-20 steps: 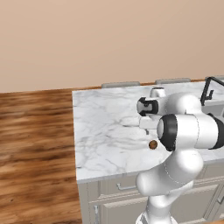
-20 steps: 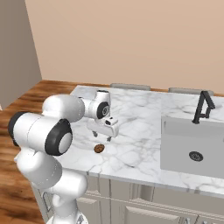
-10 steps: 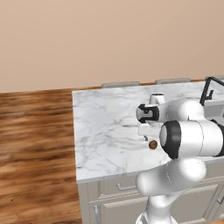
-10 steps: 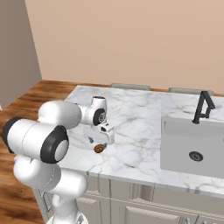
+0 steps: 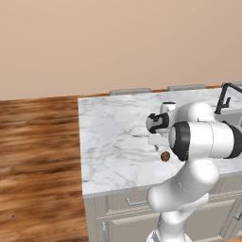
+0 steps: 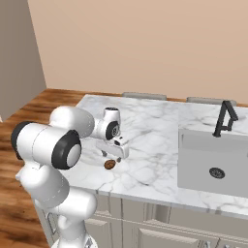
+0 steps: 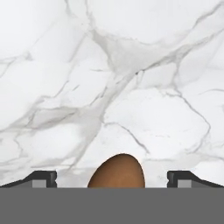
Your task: Gather the eggs and milk located in the vicinity of the sink area and place them right next to the bowl.
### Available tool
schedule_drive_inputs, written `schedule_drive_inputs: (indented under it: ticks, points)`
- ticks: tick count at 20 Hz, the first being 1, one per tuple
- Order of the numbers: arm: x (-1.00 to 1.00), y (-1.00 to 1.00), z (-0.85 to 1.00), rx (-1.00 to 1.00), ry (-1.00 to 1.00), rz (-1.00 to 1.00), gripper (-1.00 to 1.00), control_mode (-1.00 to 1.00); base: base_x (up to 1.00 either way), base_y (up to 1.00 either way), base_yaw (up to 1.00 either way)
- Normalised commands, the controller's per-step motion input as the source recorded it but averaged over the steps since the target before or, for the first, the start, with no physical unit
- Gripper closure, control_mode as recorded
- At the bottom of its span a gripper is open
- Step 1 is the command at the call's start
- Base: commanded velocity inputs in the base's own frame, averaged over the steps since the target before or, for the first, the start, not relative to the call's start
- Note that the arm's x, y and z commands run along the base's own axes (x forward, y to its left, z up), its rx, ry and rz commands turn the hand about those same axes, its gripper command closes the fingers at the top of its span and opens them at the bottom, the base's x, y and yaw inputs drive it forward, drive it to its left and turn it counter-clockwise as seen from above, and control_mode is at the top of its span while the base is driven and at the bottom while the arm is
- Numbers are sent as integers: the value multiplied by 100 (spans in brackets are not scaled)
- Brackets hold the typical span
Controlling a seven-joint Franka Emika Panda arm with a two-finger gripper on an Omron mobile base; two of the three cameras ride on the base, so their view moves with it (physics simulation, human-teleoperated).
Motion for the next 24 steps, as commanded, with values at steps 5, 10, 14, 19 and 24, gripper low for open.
schedule_drive_inputs:
  ticks: [5, 10, 14, 19, 24]
  points:
    - [-10, 0, -13, 0, 1, 0, -100, -100, 0, 0, 0]
    - [-21, 0, -13, 0, 1, 0, -100, -100, 0, 0, 0]
    - [-5, 0, -8, 0, 0, 0, -100, -100, 0, 0, 0]
    - [0, 0, -14, 0, 0, 0, -100, -100, 0, 0, 0]
    - [0, 0, -23, 2, 1, 0, -100, -100, 0, 0, 0]
